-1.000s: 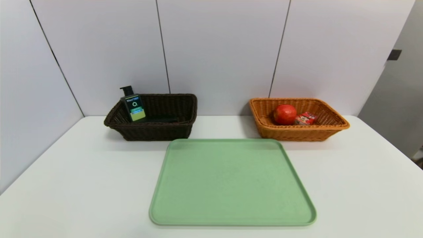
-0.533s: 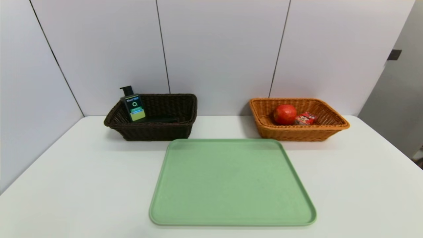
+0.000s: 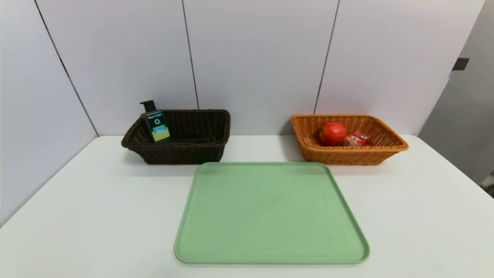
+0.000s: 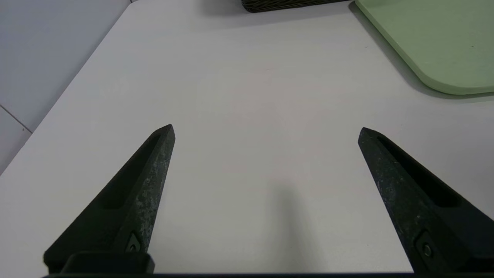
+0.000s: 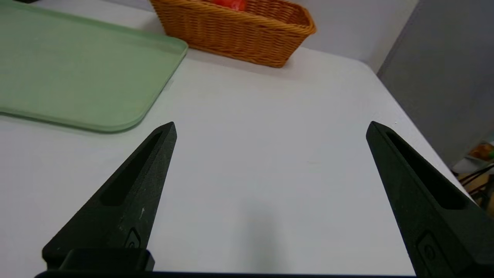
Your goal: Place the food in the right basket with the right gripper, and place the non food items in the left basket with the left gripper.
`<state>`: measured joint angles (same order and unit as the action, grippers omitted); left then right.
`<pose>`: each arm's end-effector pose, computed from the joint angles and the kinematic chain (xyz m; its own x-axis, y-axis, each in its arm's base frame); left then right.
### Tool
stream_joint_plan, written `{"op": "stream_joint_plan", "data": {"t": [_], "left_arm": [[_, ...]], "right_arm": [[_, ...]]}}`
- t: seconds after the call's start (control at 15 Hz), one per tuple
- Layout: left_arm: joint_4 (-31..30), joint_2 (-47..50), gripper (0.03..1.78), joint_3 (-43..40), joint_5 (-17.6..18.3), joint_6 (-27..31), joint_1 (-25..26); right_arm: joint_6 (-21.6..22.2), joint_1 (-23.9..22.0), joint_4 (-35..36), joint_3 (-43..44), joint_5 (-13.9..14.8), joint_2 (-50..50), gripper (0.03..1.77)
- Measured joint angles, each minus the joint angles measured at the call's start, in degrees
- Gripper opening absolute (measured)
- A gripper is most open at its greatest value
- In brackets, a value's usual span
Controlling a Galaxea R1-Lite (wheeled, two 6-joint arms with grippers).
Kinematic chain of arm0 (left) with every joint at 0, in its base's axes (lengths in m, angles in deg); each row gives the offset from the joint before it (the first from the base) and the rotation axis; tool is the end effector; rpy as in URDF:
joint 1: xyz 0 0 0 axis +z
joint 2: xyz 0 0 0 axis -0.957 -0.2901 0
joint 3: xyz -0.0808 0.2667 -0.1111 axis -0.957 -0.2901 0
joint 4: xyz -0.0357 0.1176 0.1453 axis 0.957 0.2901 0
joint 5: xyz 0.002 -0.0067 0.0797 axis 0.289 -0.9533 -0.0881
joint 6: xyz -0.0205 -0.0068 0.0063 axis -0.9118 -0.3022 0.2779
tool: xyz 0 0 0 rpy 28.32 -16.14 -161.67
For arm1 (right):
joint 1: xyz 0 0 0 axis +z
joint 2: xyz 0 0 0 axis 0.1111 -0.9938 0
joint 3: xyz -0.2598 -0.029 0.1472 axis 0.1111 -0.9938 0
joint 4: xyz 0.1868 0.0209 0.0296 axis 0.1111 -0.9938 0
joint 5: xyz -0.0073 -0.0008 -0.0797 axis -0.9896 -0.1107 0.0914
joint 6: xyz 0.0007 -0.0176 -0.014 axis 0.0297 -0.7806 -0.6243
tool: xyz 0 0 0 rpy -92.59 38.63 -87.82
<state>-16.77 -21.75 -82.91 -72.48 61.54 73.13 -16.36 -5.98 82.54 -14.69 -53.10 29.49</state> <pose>-0.0260 -0.0005 0.0770 0.9984 -0.0232 -0.0513 0.0277 0.9957 0.0880 -0.0234 0.0006 0.0798 0.9985 0.0405 0.0366 -0.0318 0.9765 -0.2130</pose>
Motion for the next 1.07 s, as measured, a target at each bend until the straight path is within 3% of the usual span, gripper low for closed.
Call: {"op": "stream_joint_plan", "data": {"t": [0.27, 1.07], "left_arm": [[-0.09, 0.00, 1.69, -0.18, -0.22, -0.55, -0.02], [-0.09, 0.00, 1.69, -0.29, -0.44, -2.67, -0.02]], "right_arm": [[5.49, 0.00, -1.95, -0.22, -1.13, -0.02, 1.69], [5.77, 0.00, -2.04, -0.27, -1.10, -0.02, 1.69]]}}
